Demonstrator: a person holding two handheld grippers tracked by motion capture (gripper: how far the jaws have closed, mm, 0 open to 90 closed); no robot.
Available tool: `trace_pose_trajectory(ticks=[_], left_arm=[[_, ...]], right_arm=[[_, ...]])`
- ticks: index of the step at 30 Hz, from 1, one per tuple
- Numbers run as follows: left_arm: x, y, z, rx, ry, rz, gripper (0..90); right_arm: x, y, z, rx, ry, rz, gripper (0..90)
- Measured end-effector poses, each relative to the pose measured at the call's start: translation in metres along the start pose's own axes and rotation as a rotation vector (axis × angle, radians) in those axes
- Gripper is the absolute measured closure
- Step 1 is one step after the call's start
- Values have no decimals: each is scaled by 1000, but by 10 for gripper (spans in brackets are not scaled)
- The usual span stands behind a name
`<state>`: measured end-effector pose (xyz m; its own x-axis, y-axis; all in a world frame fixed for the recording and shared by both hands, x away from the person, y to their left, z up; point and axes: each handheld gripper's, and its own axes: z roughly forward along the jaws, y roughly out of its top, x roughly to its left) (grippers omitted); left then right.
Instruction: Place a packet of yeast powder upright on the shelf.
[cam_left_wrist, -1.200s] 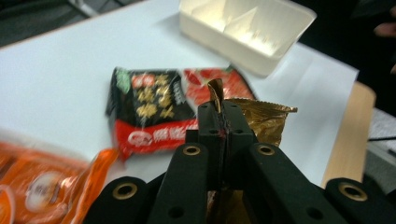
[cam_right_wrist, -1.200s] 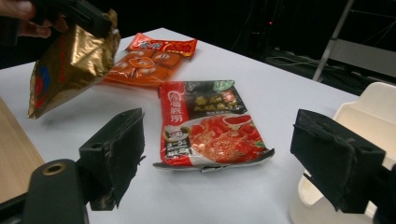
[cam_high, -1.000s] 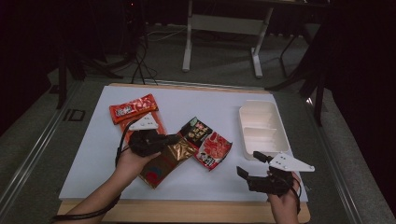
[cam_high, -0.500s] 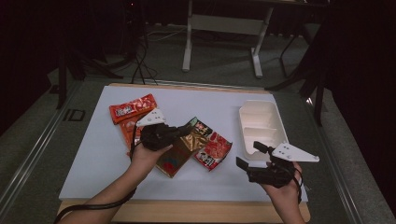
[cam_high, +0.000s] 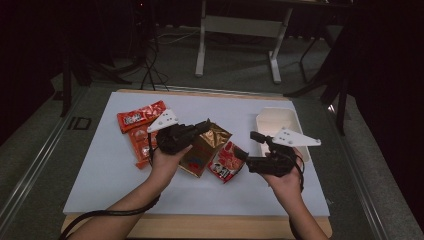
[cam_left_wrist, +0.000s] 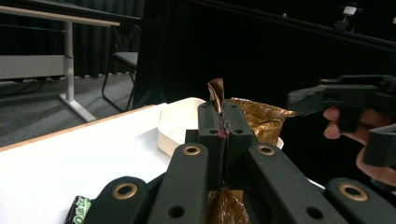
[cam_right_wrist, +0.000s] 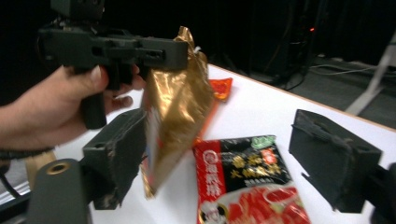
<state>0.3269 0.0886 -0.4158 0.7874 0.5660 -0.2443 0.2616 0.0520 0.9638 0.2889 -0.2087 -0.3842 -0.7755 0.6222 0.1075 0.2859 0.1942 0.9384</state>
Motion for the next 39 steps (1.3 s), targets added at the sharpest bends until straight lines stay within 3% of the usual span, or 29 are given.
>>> trace_pose_trajectory(ticks=[8, 10, 14, 15, 17, 19, 21, 24, 28, 33, 35, 39], left_arm=[[-4, -8, 8, -42, -11, 4, 885], [-6, -10, 9, -62, -11, 5, 885], [-12, -13, 11, -76, -16, 23, 883], [-13, -13, 12, -75, -18, 23, 882], [-12, -13, 12, -72, -22, 17, 880], [-13, -14, 11, -82, -23, 18, 879], [-13, -13, 11, -76, -25, 25, 878], [-14, -12, 11, -75, -25, 32, 877], [-11, -10, 11, -56, -45, 14, 856], [-8, -5, 12, -16, -57, 6, 701], [-7, -3, 13, 8, -59, -3, 571], [-4, -1, 10, 31, -70, -3, 419]], right_arm=[[-6, 2, 26, 28, 66, 35, 334], [-8, 2, 31, 31, 84, 53, 405], [-7, 2, 37, 64, 65, 36, 528], [-8, 2, 37, 71, 68, 36, 601], [-10, 4, 37, 78, 56, 43, 644], [-13, 6, 37, 88, 74, 54, 723], [-14, 8, 36, 103, 74, 41, 805], [-17, 10, 34, 109, 98, 56, 856], [-17, 15, 32, 134, 113, 24, 884], [-18, 19, 30, 158, 135, 0, 894], [-18, 21, 29, 165, 130, -20, 894], [-23, 25, 27, 166, 130, -33, 893]])
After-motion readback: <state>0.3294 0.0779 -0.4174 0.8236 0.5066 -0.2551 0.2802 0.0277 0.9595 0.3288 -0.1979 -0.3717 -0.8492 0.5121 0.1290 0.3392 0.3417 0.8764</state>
